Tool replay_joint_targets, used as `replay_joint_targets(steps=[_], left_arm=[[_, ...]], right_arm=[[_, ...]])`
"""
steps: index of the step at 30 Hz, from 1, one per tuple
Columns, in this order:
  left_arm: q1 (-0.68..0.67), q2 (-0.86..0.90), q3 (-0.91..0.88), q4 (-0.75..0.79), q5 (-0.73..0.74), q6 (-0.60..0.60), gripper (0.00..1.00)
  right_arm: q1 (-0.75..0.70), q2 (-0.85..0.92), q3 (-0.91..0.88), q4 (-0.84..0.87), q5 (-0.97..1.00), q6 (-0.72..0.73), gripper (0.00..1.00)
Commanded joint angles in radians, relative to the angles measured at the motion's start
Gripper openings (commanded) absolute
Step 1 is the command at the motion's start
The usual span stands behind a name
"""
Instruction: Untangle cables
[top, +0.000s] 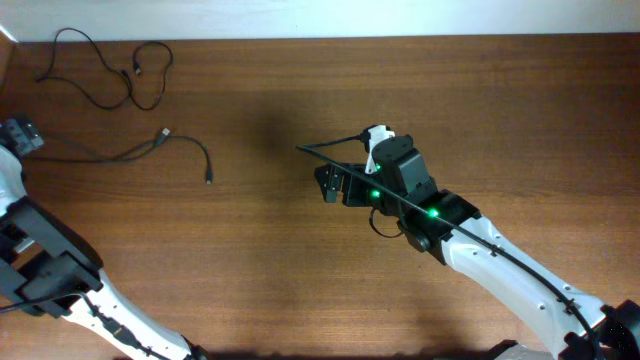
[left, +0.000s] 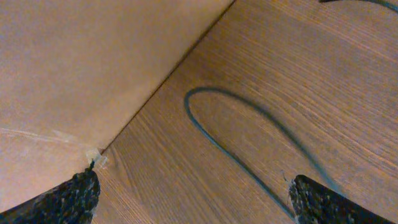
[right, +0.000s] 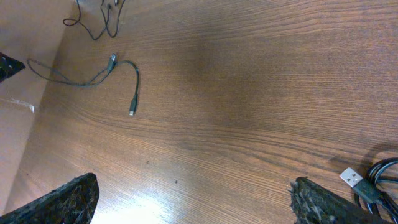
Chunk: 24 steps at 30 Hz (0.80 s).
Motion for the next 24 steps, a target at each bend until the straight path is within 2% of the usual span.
replay_joint_targets(steps=[1,3,5,8,9,10,12,16,20,21,22,23,24], left_arm=[[-0.005,-0.037,0.008,-0.040,0.021,-0.048,0.99],[-0.005,-0.071,0.008,-0.070,0.023,-0.153,0.99],[-0.005,-0.093,0.008,-0.109,0.069,-0.197,0.99],[-0.005,-0.100,0.008,-0.198,0.305,-0.198,0.99],[-0.005,-0.099,0.007,-0.221,0.415,-0.199,0.85],[-0.007,-0.094,0.007,-0.233,0.457,-0.205,0.71],[-0.016,-0.079,0.007,-0.240,0.454,-0.211,0.74],[-0.056,0.014,0.007,-0.201,0.383,-0.211,0.87],[-0.062,0.108,0.007,-0.069,0.362,-0.210,0.90],[-0.062,0.124,0.007,-0.043,0.360,-0.209,0.88],[-0.059,0.137,0.007,-0.014,0.358,-0.209,0.79],[-0.055,0.140,0.007,0.006,0.354,-0.209,0.64],[-0.054,0.140,0.007,0.031,0.340,-0.209,0.56]], right_arm=[[0.002,0.007,0.016,0.003,0.009,-0.014,0.98],[0.002,0.007,0.016,-0.001,0.009,-0.014,0.99],[0.002,0.007,0.016,-0.008,0.009,-0.014,0.99],[0.002,0.007,0.016,-0.025,0.009,-0.015,0.98],[0.002,0.008,0.016,-0.032,0.009,-0.015,0.99],[0.002,0.007,0.016,-0.038,0.010,-0.015,0.99],[0.002,0.007,0.016,-0.037,0.010,-0.015,0.98],[0.002,0.007,0.016,-0.029,0.016,-0.015,0.98],[0.002,0.007,0.016,-0.029,0.025,-0.014,0.99],[0.002,0.007,0.016,-0.029,0.031,-0.014,0.98],[0.002,0.007,0.016,-0.029,0.037,-0.014,0.99],[0.002,0.007,0.016,-0.027,0.040,-0.014,0.98],[0.002,0.007,0.016,-0.026,0.040,-0.014,0.98]])
